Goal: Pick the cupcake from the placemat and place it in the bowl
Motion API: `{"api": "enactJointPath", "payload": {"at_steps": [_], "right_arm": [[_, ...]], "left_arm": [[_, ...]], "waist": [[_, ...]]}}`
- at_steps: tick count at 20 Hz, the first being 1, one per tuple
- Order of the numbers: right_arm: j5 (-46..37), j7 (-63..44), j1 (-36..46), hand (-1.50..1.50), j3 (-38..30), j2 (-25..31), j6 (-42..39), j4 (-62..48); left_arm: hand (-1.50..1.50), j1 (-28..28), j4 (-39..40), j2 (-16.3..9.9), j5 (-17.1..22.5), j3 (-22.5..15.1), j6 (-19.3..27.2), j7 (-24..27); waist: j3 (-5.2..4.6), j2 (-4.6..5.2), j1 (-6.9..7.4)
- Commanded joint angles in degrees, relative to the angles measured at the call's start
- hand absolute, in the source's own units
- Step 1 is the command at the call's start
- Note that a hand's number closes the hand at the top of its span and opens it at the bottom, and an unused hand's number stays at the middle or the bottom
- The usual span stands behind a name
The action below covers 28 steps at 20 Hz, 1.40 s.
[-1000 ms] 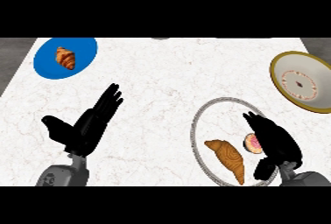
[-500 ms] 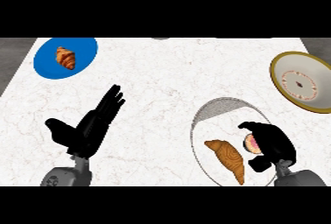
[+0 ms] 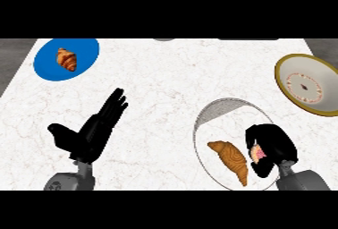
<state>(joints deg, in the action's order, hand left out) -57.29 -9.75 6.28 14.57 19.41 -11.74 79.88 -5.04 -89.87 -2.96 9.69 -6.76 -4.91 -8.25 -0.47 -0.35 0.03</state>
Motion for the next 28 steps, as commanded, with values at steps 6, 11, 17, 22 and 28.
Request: {"api": "enactJointPath", "payload": {"at_steps": [6, 11, 17, 22, 28], "right_arm": [[-6.1, -2.0, 2.0, 1.50, -1.3, -4.0, 2.7, -2.6], [-6.0, -13.5, 10.1, 1.50, -8.5, -8.2, 2.5, -13.2], [-10.1, -20.1, 8.3, 1.50, -8.6, -6.5, 3.3, -1.9], [-8.4, -24.9, 9.0, 1.50, -8.6, -7.4, -3.5, 14.8], [-13.2, -31.9, 11.7, 1.50, -7.6, -6.7, -7.7, 28.2]], "left_arm": [[0.00, 0.0, -5.9, 0.3, 0.0, 0.5, 0.8, -5.2], [0.00, -1.1, -2.7, 0.6, 0.3, 0.4, -0.6, -3.1], [0.00, -0.9, -1.1, 2.1, -1.9, -0.4, 1.2, -2.0], [0.00, -1.6, -1.1, 0.2, -0.4, 1.2, -0.8, -3.1], [0.00, 2.1, -2.6, 0.4, -0.3, 0.8, -1.8, -0.9]], "waist": [[0.48, 0.32, 0.24], [0.51, 0.59, 1.01], [0.46, 0.21, -0.17], [0.42, 0.03, -0.75], [0.43, 0.03, -0.31]]}}
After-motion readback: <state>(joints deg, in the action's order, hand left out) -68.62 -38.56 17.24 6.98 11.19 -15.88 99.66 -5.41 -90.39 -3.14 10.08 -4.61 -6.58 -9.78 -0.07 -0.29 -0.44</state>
